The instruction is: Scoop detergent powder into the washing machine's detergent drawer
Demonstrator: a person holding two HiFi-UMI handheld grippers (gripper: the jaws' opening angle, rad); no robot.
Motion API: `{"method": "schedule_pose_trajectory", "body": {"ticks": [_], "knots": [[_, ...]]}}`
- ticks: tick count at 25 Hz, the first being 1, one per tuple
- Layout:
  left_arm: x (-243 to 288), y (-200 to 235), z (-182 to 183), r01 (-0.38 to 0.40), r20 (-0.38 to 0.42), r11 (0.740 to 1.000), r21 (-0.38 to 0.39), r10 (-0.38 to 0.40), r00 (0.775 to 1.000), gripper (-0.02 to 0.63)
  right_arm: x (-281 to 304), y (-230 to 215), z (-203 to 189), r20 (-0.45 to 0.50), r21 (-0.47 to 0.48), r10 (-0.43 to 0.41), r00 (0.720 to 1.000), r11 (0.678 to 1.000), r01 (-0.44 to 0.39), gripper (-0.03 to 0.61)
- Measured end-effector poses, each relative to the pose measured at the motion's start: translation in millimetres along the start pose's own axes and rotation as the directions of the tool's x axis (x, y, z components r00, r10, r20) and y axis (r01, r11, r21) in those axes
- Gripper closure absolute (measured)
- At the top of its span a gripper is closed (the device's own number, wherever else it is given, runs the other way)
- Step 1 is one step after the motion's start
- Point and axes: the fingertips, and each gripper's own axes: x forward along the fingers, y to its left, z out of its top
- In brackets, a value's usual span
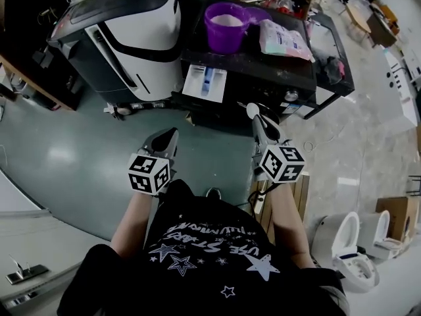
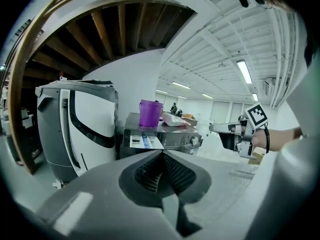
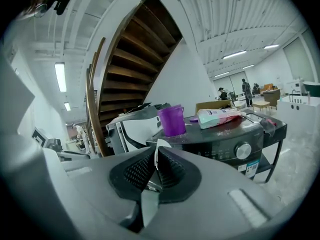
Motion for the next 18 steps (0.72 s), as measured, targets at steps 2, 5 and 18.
{"method": "schedule_pose_trajectory", "body": {"ticks": [2, 5, 18], "knots": [[6.2, 8.4, 6.6, -0.008, 0.001, 1.000, 0.011, 0.008, 1.000, 0.614, 11.5, -1.9, 9.9, 0.008, 0.001, 0.008, 1.000, 1.000, -0.008, 0.541], [19.6, 28.4, 19.1, -0.018, 0.007, 1.000, 0.019, 0.018, 1.000, 0.614, 32.3, -3.5, 26.4, 0.021, 0.009, 0.012, 1.000, 1.000, -0.013, 0.540], [141.0, 121.0, 110.8, 0.131, 0.020, 0.987, 0.092, -0.133, 0.991, 0.614, 148.4, -16.5, 148.4, 0.152, -0.016, -0.051, 0.987, 0.998, 0.054, 0.540]]}}
